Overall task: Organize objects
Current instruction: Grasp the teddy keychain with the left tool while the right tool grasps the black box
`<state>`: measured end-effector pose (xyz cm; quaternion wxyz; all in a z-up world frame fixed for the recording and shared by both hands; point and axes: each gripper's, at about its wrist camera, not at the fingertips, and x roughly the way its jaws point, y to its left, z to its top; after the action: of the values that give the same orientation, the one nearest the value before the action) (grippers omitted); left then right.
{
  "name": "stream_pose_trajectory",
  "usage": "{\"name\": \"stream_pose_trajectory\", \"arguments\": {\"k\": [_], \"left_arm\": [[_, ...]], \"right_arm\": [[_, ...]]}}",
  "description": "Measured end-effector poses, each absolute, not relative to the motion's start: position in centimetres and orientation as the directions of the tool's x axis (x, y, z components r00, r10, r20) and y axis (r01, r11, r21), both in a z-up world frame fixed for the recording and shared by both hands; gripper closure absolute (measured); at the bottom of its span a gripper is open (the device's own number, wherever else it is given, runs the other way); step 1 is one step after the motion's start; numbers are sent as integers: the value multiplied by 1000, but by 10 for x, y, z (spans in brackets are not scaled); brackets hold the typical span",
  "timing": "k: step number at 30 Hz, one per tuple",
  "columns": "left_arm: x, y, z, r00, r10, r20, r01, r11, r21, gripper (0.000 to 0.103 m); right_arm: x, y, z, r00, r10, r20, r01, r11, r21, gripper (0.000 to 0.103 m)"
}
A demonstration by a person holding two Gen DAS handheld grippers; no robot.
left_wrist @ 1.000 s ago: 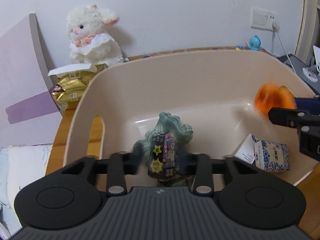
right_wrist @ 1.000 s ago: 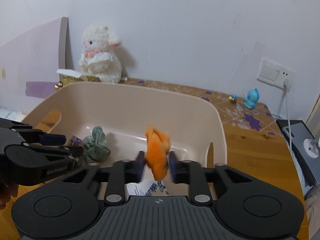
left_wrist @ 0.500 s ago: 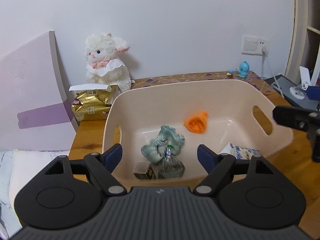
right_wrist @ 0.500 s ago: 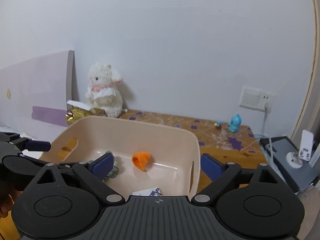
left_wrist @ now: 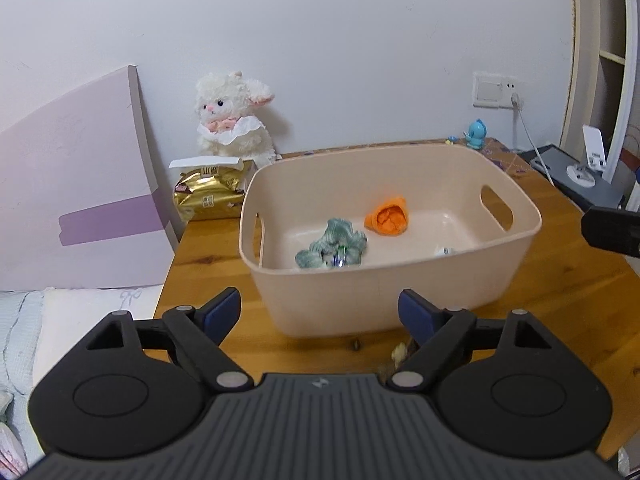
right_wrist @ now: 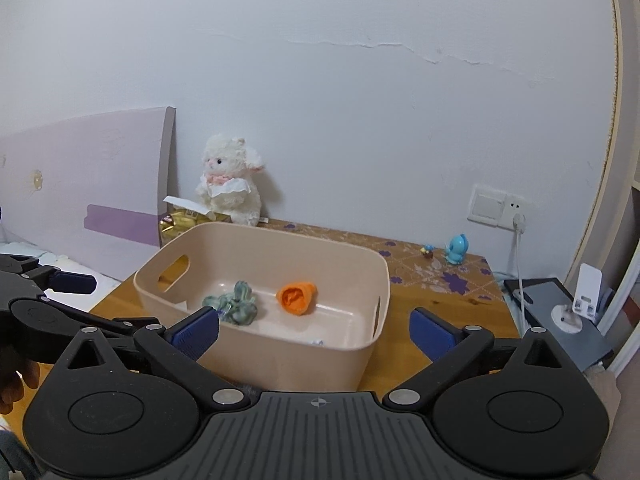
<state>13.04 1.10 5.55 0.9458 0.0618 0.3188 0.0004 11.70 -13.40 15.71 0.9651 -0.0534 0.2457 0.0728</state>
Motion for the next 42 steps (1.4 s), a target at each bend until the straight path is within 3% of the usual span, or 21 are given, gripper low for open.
{"name": "stream_pose_trajectory", "arguments": {"k": [12,27,42], "left_arm": [[96,7,12,735,63,-676,61,986,158,16],[125,10,-43,631,14,-775,116,987,112,16],[172,8,-68,635,-91,-767,195,980,45,15]], "right_arm": [[83,-148,114,810,100,-577,-162,985,-56,0],[112,-144,47,685,84,-724,-177,983,-53,0],[157,-118,5,629,131,-766,-264,963,-51,0]]}}
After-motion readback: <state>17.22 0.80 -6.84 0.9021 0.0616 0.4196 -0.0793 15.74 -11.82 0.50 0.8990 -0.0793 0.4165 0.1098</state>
